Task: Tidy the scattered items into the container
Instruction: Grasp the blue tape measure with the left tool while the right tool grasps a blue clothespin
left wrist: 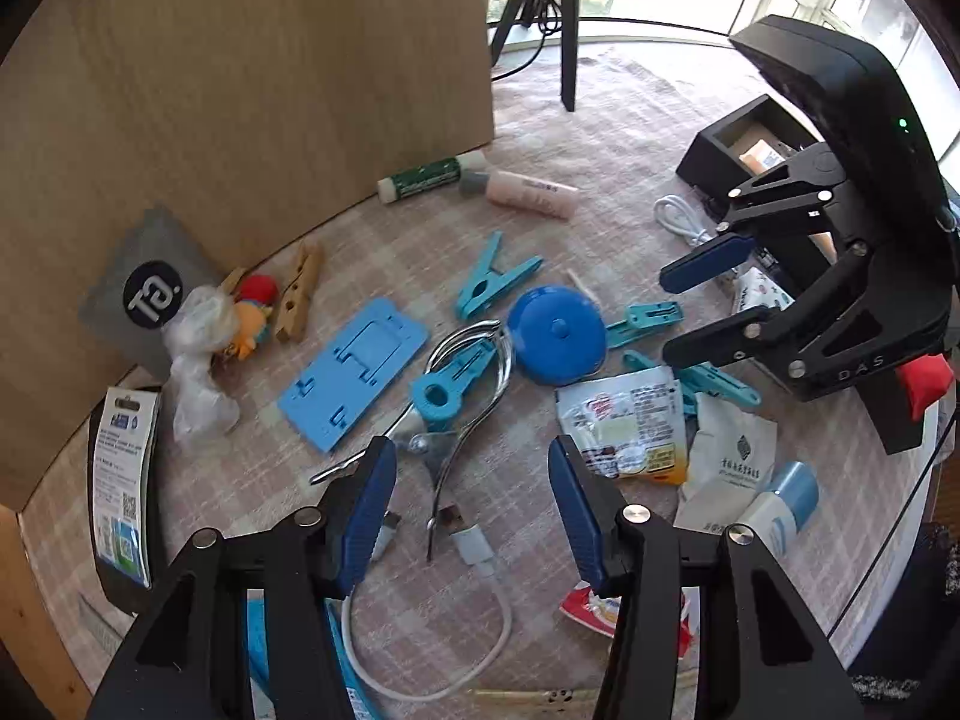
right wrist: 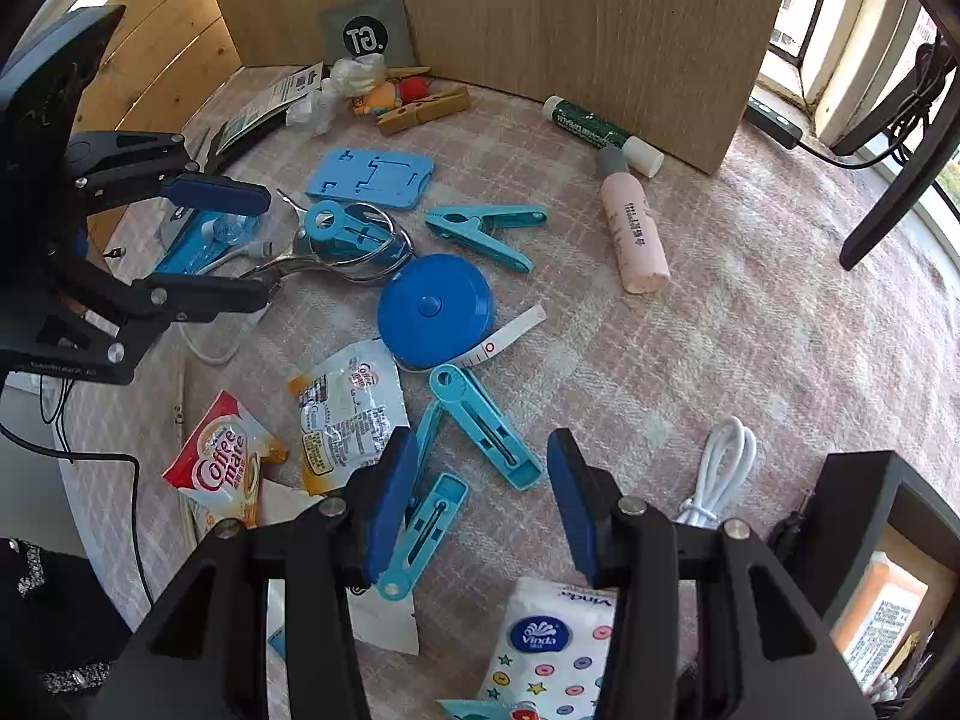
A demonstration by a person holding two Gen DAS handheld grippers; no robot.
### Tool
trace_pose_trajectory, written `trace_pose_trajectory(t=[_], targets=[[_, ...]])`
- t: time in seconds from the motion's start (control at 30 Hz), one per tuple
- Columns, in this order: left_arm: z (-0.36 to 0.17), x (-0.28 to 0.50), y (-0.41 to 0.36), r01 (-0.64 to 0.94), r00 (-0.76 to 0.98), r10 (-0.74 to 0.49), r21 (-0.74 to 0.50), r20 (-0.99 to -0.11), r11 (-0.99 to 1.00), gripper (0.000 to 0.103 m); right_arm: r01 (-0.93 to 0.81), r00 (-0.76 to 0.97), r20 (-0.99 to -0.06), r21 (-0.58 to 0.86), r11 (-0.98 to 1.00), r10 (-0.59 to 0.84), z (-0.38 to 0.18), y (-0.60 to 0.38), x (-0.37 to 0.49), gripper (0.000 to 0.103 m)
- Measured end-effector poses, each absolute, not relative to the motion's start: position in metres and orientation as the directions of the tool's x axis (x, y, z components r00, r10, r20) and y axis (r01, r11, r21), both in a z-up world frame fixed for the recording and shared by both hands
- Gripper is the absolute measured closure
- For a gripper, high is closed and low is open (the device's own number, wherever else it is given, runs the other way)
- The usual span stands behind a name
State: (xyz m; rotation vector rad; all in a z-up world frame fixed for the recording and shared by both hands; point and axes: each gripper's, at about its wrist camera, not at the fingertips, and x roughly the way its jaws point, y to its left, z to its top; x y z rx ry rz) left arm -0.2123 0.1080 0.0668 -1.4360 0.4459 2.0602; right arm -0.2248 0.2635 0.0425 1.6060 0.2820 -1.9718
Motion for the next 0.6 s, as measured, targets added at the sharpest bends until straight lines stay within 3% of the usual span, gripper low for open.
trace_pose_trajectory(t=[0.4,0.6], targets=[[0.05,-0.242,0.179,-0.754,-0.141,0.256,-0.064,-0.956,-0.654,0.059,0.529,-0.076,-0.945,0.233,-0.816,-0.319,0.03,0.266,-0.233,0.077],[0.034,-0.249,0.182,-0.752,-0.124,0.239,-0.066,-0.963,-0.656,0.057,0.521,-0.081,-0.941,0.242,-0.819,-0.329,0.03,0.275,-0.235,0.078]])
